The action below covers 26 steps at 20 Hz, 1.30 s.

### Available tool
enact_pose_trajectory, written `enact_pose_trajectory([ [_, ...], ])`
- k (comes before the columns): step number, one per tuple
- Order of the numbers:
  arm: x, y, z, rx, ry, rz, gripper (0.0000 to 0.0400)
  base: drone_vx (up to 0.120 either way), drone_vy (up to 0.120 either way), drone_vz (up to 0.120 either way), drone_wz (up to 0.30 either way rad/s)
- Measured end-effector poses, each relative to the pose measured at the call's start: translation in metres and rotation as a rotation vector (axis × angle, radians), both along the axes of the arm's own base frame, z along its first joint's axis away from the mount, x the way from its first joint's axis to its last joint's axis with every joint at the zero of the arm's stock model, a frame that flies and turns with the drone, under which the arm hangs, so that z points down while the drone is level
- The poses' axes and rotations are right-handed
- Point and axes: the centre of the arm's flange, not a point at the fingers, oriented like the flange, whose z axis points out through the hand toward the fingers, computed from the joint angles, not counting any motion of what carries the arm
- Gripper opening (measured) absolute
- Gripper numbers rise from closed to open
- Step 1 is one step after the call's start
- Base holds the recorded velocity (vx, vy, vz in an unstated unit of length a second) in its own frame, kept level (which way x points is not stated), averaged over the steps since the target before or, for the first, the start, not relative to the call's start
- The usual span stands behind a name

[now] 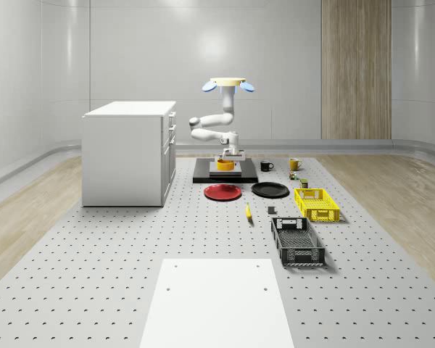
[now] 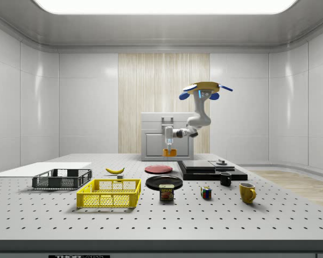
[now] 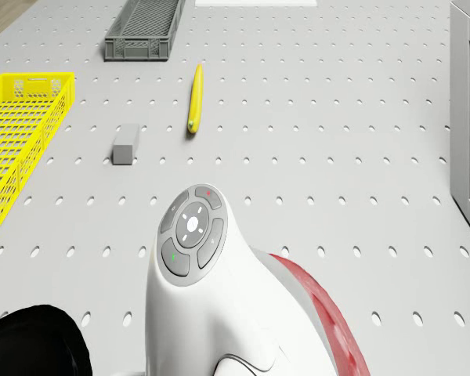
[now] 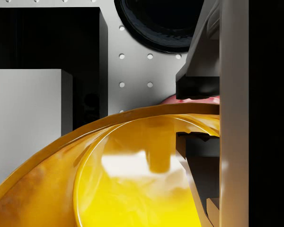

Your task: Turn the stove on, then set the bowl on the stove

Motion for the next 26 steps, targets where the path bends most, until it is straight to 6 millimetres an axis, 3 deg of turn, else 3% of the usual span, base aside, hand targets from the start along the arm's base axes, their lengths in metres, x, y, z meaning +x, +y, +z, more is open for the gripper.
enact_pose_trajectory([
  [2, 0.0000, 0.0000, 0.0000, 0.000, 0.000, 0.000, 0.0100, -0.120, -0.100, 0.000, 0.000],
  [14, 0.0000, 0.0000, 0.0000, 0.000, 0.000, 0.000, 0.0100, -0.120, 0.010, 0.000, 0.000],
  [20, 0.0000, 0.0000, 0.0000, 0.000, 0.000, 0.000, 0.0100, -0.120, 0.000, -0.087, 0.000],
  [26, 0.0000, 0.0000, 0.0000, 0.000, 0.000, 0.000, 0.0100, -0.120, 0.000, -0.007, 0.000],
])
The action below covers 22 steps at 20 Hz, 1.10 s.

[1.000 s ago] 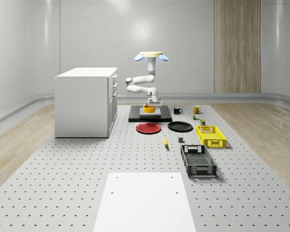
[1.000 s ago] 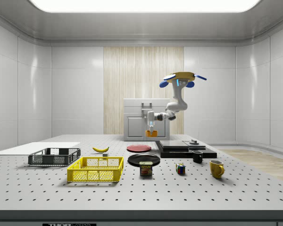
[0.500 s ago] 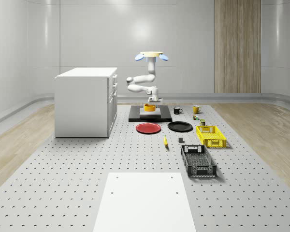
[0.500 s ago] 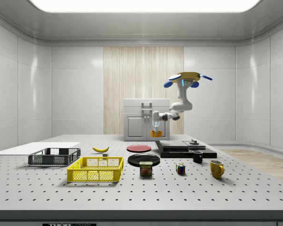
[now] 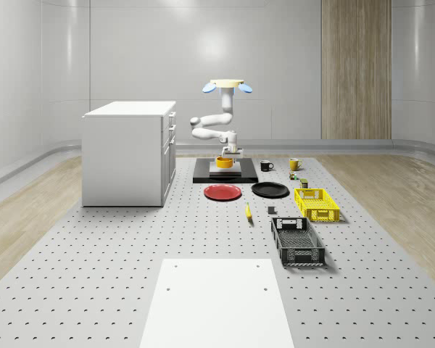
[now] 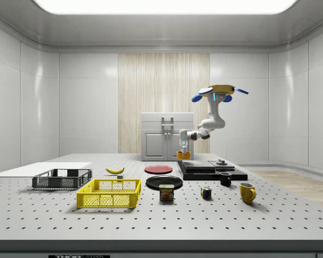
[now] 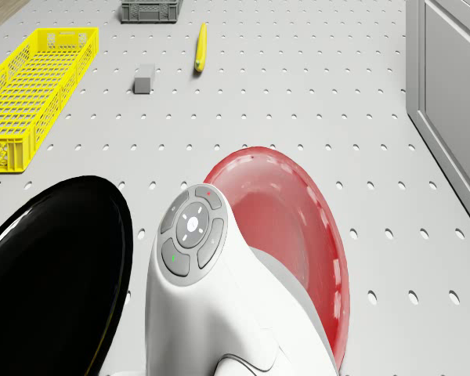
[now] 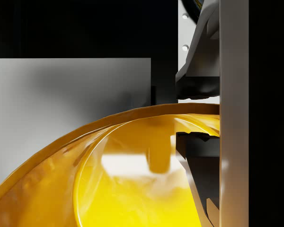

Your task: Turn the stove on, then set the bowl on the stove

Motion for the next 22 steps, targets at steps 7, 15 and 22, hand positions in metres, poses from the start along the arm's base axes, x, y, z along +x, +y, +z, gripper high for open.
enact_pose_trajectory([
  [7, 0.000, 0.000, 0.000, 0.000, 0.000, 0.000, 0.0100, -0.120, -0.023, 0.000, 0.000],
  [15, 0.000, 0.000, 0.002, 0.000, 0.000, 0.000, 0.0100, -0.100, 0.000, 0.000, 0.000],
  [22, 0.000, 0.000, 0.025, 0.000, 0.000, 0.000, 0.0100, 0.000, 0.000, 0.000, 0.000],
])
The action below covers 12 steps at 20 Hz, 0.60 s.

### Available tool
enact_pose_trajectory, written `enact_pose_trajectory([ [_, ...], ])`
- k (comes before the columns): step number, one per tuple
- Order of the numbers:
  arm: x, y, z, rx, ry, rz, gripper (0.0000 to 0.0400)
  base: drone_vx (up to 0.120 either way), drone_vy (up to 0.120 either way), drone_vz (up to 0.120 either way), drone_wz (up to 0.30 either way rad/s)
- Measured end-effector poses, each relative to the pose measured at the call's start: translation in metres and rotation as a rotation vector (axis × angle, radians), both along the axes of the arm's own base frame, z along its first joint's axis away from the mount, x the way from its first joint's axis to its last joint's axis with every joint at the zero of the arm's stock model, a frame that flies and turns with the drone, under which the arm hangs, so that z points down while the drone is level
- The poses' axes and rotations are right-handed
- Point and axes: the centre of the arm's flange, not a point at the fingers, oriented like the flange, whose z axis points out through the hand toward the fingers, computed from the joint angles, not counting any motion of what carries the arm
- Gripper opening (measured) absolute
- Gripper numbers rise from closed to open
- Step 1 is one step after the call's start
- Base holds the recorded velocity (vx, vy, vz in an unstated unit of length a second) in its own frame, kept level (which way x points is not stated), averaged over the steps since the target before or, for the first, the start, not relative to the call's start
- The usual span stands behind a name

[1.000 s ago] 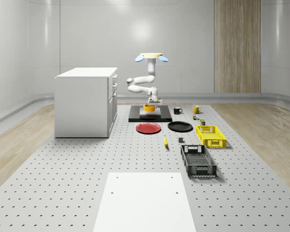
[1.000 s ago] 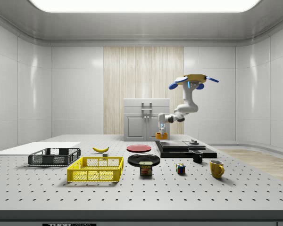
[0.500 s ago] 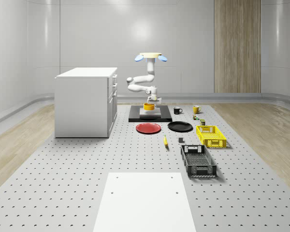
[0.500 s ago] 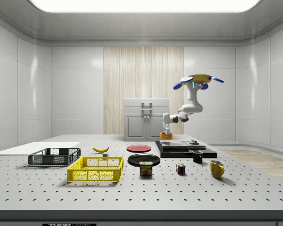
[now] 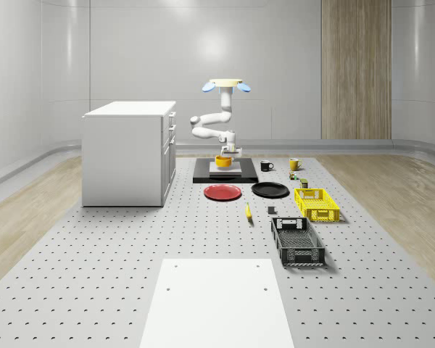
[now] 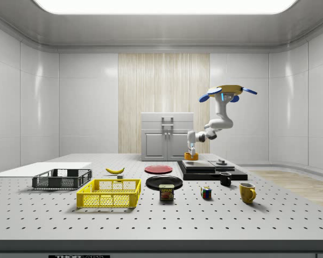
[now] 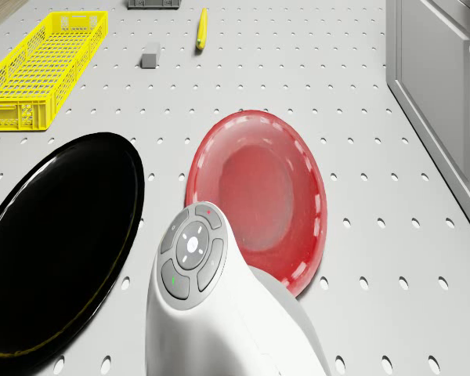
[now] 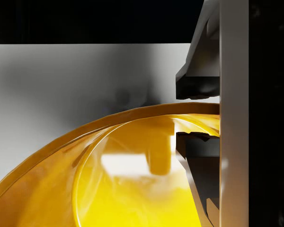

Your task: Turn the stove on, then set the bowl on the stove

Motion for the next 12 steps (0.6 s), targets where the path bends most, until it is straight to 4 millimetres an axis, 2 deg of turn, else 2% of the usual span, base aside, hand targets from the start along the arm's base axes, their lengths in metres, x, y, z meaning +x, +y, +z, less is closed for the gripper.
enact_pose_trajectory([
  [2, 0.000, 0.000, 0.006, 0.000, 0.000, 0.000, 0.0100, 0.000, 0.000, 0.000, 0.000],
  [4, 0.000, 0.000, 0.011, 0.000, 0.000, 0.000, 0.0218, 0.000, 0.000, 0.000, 0.000],
  [5, 0.000, 0.000, 0.011, 0.000, 0.000, 0.000, 0.0258, 0.000, 0.000, 0.000, 0.000],
  [7, 0.000, 0.000, 0.009, 0.000, 0.000, 0.000, 0.0314, 0.000, 0.000, 0.000, 0.000],
  [10, 0.000, 0.000, 0.001, 0.000, 0.000, 0.000, 0.0359, 0.000, 0.000, 0.000, 0.000],
  [12, 0.000, 0.000, -0.002, 0.000, 0.000, 0.000, 0.0371, 0.000, 0.000, 0.000, 0.000],
])
